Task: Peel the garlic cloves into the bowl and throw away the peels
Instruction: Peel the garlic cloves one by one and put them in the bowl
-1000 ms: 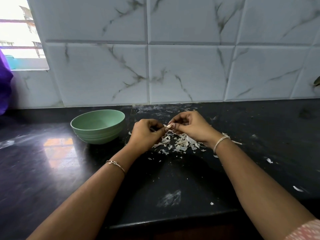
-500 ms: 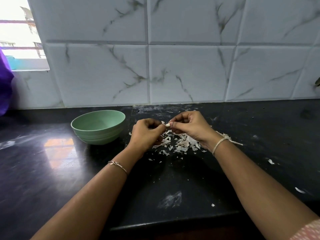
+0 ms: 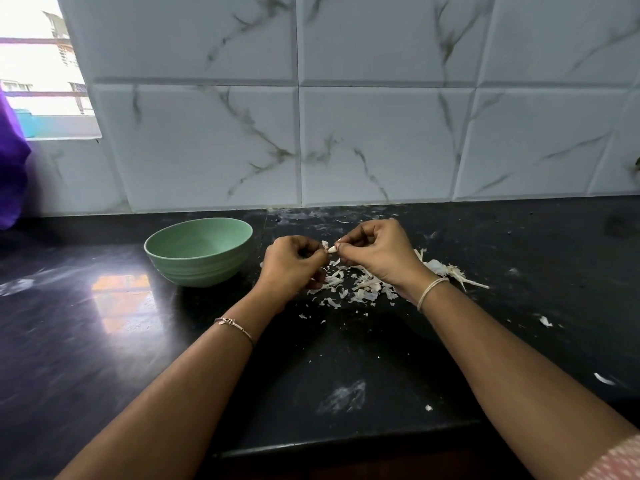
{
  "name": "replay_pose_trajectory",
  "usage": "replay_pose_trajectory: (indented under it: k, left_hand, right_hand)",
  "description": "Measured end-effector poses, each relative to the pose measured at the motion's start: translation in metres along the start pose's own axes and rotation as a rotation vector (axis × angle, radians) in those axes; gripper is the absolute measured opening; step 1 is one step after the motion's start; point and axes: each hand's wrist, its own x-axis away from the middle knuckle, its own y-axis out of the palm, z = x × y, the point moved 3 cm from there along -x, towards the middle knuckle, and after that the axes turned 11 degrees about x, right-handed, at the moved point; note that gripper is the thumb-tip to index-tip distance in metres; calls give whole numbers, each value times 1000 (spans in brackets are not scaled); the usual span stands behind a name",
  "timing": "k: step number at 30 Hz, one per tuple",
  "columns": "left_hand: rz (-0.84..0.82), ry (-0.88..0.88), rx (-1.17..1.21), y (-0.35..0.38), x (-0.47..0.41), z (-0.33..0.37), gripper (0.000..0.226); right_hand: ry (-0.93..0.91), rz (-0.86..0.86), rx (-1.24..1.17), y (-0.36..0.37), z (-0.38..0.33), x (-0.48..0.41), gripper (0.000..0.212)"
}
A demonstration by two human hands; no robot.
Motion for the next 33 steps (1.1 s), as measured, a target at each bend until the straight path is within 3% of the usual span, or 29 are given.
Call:
replay_pose_trajectory:
  k: [12, 17, 21, 29, 33]
  left_hand:
    - [-9, -33, 17, 0, -2, -1, 14]
    - [-52, -133, 256, 1, 3, 1, 11]
    - [-76, -159, 316, 1, 5, 4, 11]
    - [-5, -183, 363, -3, 1, 4, 12]
    - [-16, -167, 229, 0, 1, 1, 18]
  right_hand:
    - [5, -74, -102, 2, -1, 0, 8]
    - [40, -111, -206, 1, 0, -1, 7]
    - [90, -146, -309, -2, 3, -1, 7]
    - [188, -310, -474, -3, 0, 1, 7]
    - [215, -334, -539, -7, -1, 1, 12]
